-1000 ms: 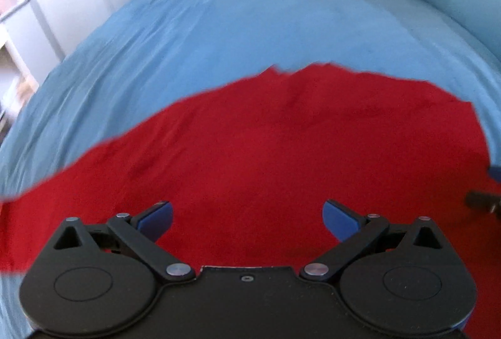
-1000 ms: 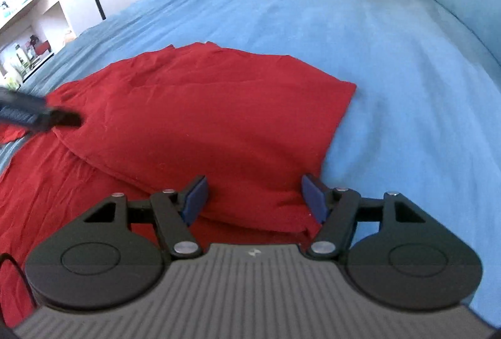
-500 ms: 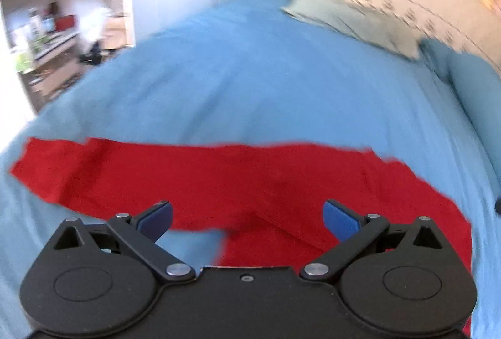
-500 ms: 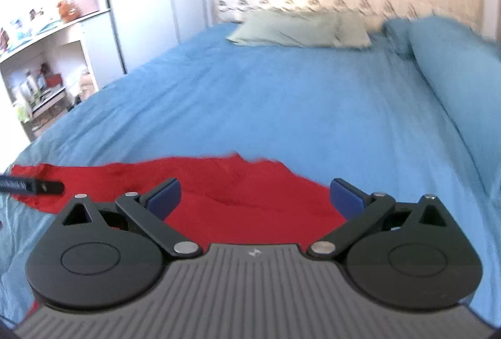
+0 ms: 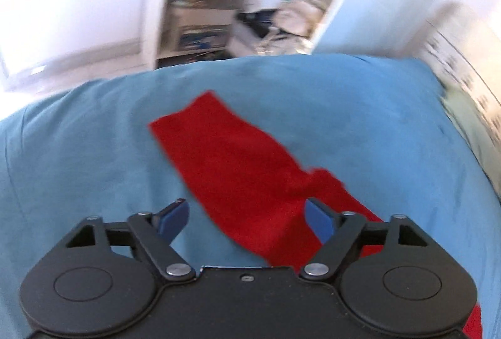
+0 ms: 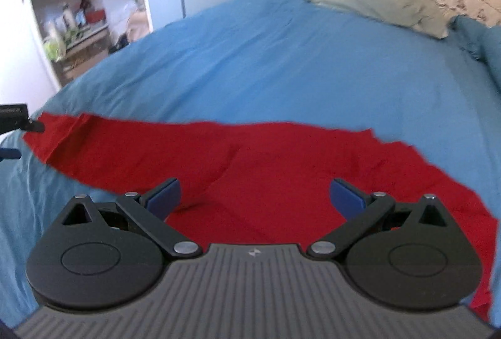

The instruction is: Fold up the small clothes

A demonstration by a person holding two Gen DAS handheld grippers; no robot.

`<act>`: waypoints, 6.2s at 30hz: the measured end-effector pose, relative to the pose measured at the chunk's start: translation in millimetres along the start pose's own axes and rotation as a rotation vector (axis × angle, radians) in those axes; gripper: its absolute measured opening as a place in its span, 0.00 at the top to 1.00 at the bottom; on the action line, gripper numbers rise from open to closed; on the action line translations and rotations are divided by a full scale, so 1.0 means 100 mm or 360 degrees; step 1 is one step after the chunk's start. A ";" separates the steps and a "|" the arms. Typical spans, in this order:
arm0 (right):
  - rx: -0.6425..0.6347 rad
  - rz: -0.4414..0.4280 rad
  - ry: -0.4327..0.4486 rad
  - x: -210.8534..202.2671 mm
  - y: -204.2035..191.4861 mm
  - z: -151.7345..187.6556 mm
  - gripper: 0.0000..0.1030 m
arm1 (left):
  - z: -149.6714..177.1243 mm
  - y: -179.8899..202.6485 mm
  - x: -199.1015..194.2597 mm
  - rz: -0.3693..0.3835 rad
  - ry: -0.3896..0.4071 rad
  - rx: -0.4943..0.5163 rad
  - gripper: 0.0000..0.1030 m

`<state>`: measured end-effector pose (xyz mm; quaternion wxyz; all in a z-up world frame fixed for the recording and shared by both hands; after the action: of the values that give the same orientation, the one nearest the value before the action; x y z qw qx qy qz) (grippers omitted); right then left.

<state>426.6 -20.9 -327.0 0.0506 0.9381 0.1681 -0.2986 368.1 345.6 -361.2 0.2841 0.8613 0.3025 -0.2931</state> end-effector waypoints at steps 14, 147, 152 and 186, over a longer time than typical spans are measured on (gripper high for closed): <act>-0.0059 -0.0044 -0.0041 0.22 -0.29 0.06 0.00 | -0.20 -0.19 0.50 -0.0056 0.0019 0.0084 0.94; 0.0580 0.0545 -0.0083 -0.24 2.61 1.22 0.00 | 2.42 3.04 -0.32 0.0785 -0.0372 0.1534 0.00; 0.0648 0.0539 0.0104 -0.68 2.58 0.87 0.00 | 2.05 2.96 -0.77 0.0846 -0.0236 0.1412 0.00; 0.0527 0.0534 0.0081 -5.04 1.07 1.90 0.00 | 2.10 0.28 -3.58 0.0496 -0.0193 0.0944 0.04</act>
<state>-25.5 -301.8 -191.5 -0.0593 0.9556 -0.0401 -0.2859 86.6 60.1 -250.2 0.0799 0.9233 0.0514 -0.3723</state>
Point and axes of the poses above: each gripper's, at about its wrist camera, not at the fingertips, and x roughly the way its jaws point, y to its right, z to its underside, the point moved 1 cm from there along x, roughly the way its jaws point, and after that the axes turned 10 degrees about y, right-handed, at the moved point
